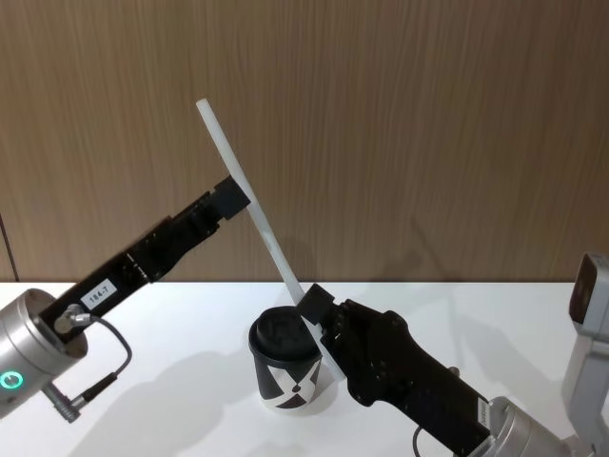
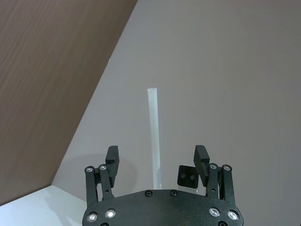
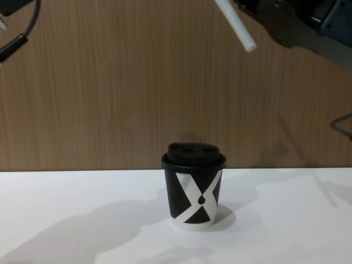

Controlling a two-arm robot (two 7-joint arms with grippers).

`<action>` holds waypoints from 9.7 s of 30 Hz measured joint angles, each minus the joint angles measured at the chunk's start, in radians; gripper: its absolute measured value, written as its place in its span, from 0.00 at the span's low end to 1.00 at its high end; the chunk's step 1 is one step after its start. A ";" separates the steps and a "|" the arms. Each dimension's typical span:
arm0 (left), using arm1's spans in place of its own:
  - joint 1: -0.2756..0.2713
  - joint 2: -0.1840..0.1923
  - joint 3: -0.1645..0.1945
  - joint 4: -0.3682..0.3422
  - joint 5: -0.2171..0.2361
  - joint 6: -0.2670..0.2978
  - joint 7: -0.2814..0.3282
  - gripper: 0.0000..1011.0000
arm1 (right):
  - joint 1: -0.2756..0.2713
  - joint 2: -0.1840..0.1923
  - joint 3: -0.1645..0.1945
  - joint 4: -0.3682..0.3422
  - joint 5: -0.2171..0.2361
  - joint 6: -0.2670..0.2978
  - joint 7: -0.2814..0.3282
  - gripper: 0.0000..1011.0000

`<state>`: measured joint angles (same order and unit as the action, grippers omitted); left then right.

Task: Pick up the straw with one hand, pass it to the other hand, and insert it into the cup.

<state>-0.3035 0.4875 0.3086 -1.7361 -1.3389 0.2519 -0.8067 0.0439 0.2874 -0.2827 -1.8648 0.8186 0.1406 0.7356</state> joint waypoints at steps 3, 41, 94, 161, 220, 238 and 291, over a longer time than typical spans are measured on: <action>-0.009 -0.003 0.007 0.011 -0.002 0.000 -0.001 0.99 | 0.000 0.000 0.000 0.000 0.000 0.000 0.000 0.01; -0.051 0.004 0.047 0.036 -0.049 -0.001 -0.041 0.19 | 0.000 0.000 0.000 0.000 0.000 0.000 0.000 0.01; -0.113 0.013 0.138 0.175 0.200 -0.231 0.070 0.00 | 0.000 0.000 0.000 0.000 0.000 0.000 0.000 0.99; -0.155 -0.042 0.177 0.118 0.620 -0.295 0.391 0.00 | 0.000 0.000 0.000 0.000 0.000 0.000 0.000 0.99; -0.309 -0.254 0.225 0.445 0.667 -0.327 0.288 0.00 | 0.000 0.000 0.000 0.000 0.000 0.000 0.000 0.99; -0.336 -0.297 0.227 0.494 0.697 -0.357 0.280 0.00 | 0.000 0.000 0.000 0.000 0.000 0.000 0.000 0.99; -0.210 -0.192 0.157 0.244 0.741 -0.248 0.350 0.00 | 0.000 0.000 0.000 0.000 0.000 0.000 0.000 0.99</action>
<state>-0.5135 0.2950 0.4659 -1.4926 -0.5975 0.0042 -0.4563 0.0440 0.2874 -0.2827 -1.8648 0.8187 0.1406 0.7356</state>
